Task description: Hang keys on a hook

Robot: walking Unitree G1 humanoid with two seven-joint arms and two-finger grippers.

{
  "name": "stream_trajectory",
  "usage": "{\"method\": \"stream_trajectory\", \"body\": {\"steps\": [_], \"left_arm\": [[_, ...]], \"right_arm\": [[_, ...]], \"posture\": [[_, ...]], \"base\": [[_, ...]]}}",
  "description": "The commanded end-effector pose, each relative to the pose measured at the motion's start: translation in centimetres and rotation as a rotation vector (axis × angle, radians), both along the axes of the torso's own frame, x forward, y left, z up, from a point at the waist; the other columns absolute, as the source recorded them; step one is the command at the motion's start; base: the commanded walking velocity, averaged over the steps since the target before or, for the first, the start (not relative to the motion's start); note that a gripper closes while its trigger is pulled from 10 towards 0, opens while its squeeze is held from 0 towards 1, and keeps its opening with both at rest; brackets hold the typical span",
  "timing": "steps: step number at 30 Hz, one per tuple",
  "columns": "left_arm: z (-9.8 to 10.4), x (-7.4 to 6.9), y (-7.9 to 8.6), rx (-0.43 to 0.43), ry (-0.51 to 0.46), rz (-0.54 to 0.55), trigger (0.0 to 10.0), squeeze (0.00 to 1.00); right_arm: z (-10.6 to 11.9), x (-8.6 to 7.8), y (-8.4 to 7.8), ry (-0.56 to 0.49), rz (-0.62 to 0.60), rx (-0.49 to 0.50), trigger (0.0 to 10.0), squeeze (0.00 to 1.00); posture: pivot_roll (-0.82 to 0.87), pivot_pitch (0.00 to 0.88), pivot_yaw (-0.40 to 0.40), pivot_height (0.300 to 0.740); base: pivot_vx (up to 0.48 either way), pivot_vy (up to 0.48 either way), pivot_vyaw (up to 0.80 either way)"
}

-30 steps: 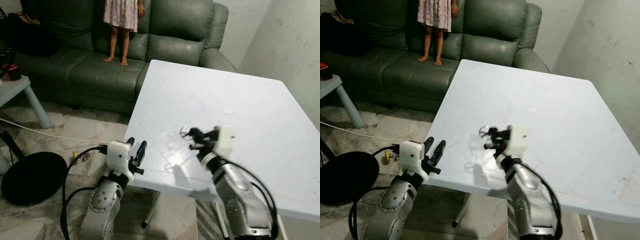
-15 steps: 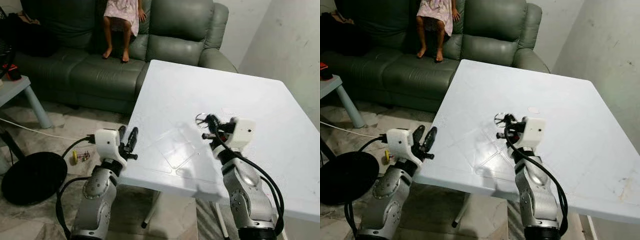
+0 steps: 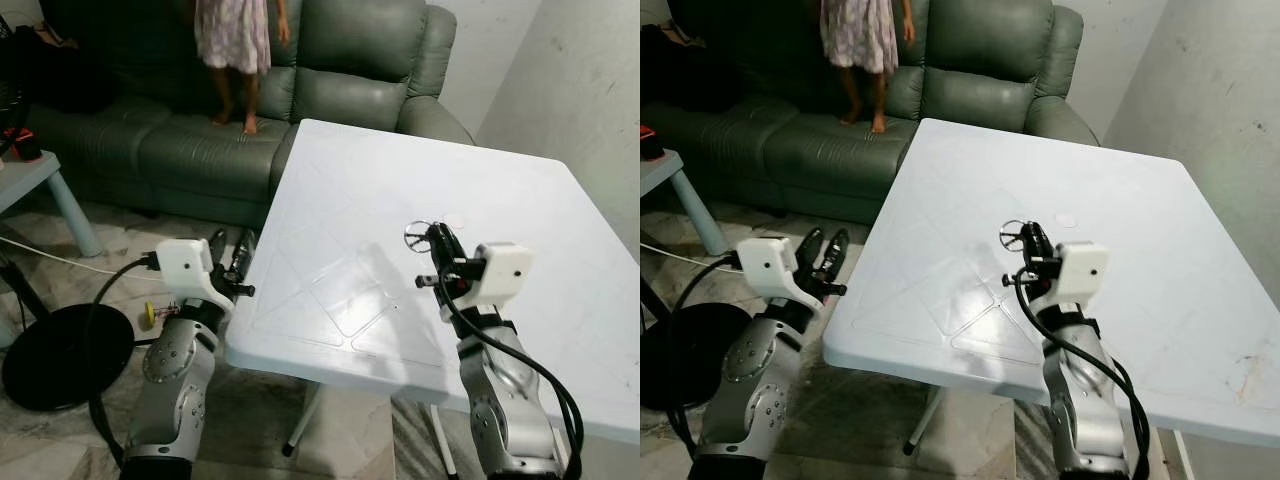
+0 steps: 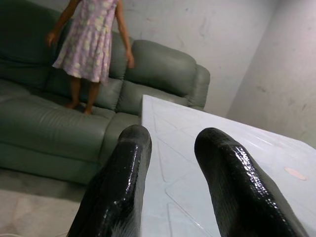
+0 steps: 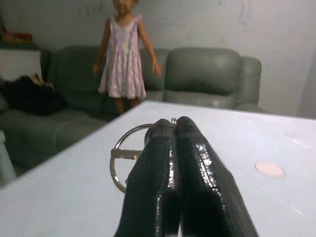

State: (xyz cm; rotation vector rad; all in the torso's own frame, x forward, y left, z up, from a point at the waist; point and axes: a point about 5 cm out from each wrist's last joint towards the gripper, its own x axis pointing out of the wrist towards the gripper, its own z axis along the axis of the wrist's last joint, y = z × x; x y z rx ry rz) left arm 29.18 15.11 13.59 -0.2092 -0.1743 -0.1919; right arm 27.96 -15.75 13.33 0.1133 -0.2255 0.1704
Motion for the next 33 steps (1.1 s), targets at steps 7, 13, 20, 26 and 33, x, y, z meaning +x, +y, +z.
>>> {"method": "stream_trajectory", "body": {"steps": [7,13,20,26,33], "left_arm": [[-0.2,0.6,0.1,0.033,0.015,0.014,10.0,0.00],[-0.8,1.2,0.7,0.118,0.062,0.049,10.0,0.00],[-0.9,1.4,1.4,0.030,0.095,0.068,10.0,0.00],[-1.0,1.3,1.5,0.043,0.105,0.069,10.0,0.00],[-0.7,1.4,1.6,0.035,0.095,0.080,10.0,0.00]], "right_arm": [[-0.9,0.7,-1.0,0.086,-0.051,-0.045,10.0,0.00],[-1.0,0.8,-0.8,0.094,-0.031,-0.060,10.0,0.00],[-1.4,0.8,-0.4,0.116,-0.024,-0.069,10.0,0.00],[-1.6,0.8,-0.2,0.126,-0.018,-0.084,10.0,0.00],[-1.7,0.9,-0.1,0.132,-0.015,-0.094,10.0,0.00]], "posture": [[0.13,0.000,-0.108,0.740],[0.13,0.000,-0.107,0.740],[0.13,0.000,-0.107,0.740],[0.13,0.000,-0.106,0.740],[0.14,0.000,-0.106,0.740]], "base": [[0.000,0.000,-0.41],[0.000,0.000,-0.72],[0.000,0.000,-0.73],[0.000,0.000,-0.72],[0.000,0.000,-0.72]]}}
